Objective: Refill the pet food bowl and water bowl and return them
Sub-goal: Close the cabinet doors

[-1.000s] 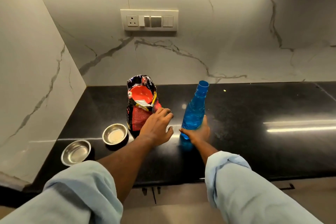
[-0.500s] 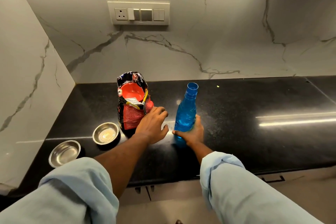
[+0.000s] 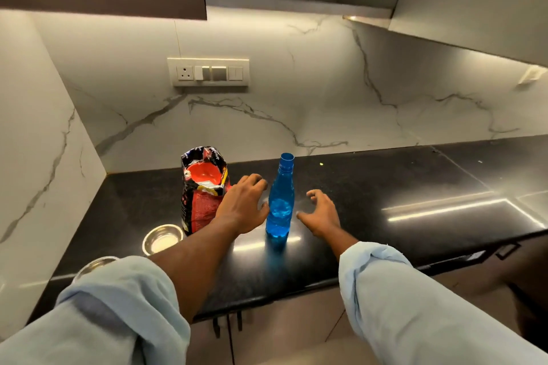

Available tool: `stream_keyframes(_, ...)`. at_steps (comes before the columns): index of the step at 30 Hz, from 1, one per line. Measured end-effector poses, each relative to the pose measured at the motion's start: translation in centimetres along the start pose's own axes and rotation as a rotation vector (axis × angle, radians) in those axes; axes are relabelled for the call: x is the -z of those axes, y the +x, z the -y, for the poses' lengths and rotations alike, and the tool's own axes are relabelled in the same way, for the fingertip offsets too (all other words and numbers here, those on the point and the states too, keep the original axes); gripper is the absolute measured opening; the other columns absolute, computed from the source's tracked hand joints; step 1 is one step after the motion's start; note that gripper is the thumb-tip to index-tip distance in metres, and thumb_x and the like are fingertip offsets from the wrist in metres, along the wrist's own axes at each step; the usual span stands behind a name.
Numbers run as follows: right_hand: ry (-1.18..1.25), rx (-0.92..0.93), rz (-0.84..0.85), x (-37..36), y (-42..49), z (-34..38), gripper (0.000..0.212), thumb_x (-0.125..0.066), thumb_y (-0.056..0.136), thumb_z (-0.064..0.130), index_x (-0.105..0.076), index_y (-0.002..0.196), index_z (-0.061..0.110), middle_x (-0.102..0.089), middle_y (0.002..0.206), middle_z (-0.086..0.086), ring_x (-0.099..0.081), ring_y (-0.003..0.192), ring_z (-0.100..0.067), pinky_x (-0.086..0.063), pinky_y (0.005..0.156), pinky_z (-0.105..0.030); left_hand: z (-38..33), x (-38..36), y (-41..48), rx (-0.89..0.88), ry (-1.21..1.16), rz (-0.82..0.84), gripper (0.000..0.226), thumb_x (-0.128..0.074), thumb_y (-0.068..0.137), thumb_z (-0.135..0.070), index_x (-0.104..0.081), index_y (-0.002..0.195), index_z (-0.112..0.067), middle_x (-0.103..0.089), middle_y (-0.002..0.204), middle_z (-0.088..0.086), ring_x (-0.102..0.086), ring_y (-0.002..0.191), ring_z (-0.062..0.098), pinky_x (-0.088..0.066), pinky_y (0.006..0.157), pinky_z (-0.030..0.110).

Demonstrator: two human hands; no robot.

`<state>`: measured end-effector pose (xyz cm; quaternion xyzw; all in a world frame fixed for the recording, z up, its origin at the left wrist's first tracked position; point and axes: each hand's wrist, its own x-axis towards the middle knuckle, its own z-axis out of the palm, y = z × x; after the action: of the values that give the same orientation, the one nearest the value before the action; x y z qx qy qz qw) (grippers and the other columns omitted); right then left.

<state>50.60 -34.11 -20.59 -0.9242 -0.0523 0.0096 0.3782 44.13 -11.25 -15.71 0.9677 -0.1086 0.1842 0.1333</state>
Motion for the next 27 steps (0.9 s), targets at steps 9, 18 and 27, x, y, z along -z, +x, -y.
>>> stream_keyframes(9, 0.201, 0.056, -0.185, 9.8, -1.8, 4.8, 0.050, -0.079, 0.092, 0.027, -0.054, 0.134, 0.019, -0.063, 0.117, -0.001, -0.067, 0.100, -0.019, -0.056, 0.089, -0.032, -4.2, 6.9, 0.9, -0.071, -0.017, -0.119, 0.039, -0.063, 0.092, -0.035, -0.065, 0.123, -0.012, -0.063, 0.123, 0.005, -0.062, 0.110, 0.023, -0.058, 0.092, 0.041)
stream_keyframes(18, 0.503, 0.121, -0.378, 19.5, -1.4, 9.4, 0.020, -0.060, 0.102, 0.023, -0.055, 0.121, 0.017, -0.073, 0.111, -0.013, -0.076, 0.078, -0.023, -0.059, 0.071, -0.033, -8.2, 13.6, 3.7, -0.103, 0.009, -0.327, 0.040, -0.070, 0.089, -0.036, -0.066, 0.121, -0.011, -0.066, 0.121, 0.006, -0.062, 0.111, 0.025, -0.056, 0.086, 0.040)
stream_keyframes(27, 1.203, 0.023, -0.063, 26.8, -1.5, 9.4, 0.048, -0.029, 0.110, 0.050, -0.062, 0.131, 0.021, -0.071, 0.131, -0.009, -0.069, 0.111, -0.029, -0.046, 0.082, -0.036, -11.3, 15.8, 5.8, -0.072, 0.076, -0.447, 0.041, -0.076, 0.088, -0.033, -0.066, 0.120, -0.010, -0.066, 0.120, 0.005, -0.063, 0.106, 0.024, -0.054, 0.079, 0.036)
